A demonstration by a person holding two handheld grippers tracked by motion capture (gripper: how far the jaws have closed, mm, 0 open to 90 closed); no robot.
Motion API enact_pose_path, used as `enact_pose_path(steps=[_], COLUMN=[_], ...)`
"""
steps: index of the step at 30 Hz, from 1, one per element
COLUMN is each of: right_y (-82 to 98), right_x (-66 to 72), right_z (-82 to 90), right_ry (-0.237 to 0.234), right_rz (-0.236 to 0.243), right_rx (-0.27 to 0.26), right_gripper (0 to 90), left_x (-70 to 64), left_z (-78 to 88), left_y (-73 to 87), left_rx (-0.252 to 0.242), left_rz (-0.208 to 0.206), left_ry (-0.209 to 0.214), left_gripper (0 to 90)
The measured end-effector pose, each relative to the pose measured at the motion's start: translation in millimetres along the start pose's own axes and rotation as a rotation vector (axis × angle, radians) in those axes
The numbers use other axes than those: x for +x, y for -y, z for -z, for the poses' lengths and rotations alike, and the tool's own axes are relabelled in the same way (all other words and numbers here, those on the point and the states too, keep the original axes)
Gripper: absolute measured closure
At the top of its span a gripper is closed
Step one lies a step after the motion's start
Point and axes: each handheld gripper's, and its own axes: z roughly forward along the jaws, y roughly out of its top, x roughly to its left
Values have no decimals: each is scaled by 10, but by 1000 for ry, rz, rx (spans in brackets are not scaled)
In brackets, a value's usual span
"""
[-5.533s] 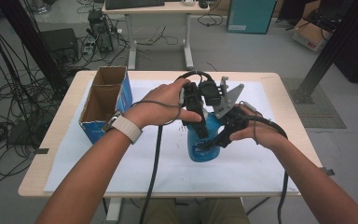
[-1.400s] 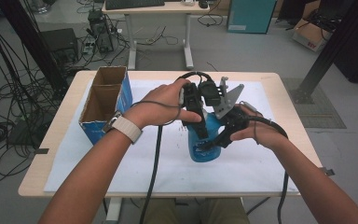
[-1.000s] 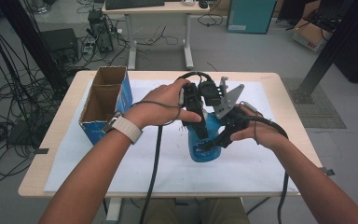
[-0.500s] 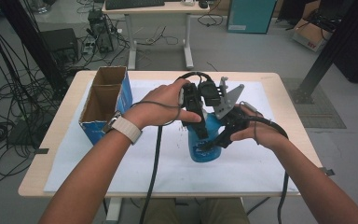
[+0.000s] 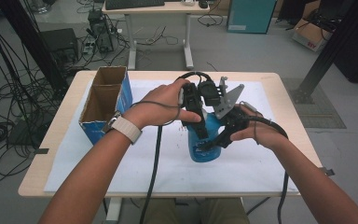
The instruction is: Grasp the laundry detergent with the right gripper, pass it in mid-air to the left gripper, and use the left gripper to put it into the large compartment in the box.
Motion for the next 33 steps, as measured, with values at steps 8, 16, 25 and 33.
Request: enact_pose_path(steps=[8,16,25,33], right_y=[0,-9,-31,-26], right_x=[3,9,28,56], right_z=[6,13,31,36], right_ry=[0,5,7,16], right_rz=[0,4,4,12], right_rx=[1,-3,-10,-23], right_gripper=[436,435,435,434], left_x=[-2,-14,-34,-59], left_z=[-2,12,50,57], left_y=[-4,-7,-25,-45], left_rx=[-3,-3,4,16], left_rz=[-2,0,-4,-14], left_ry=[13,14,11,-5], left_gripper=[373,373,373,373])
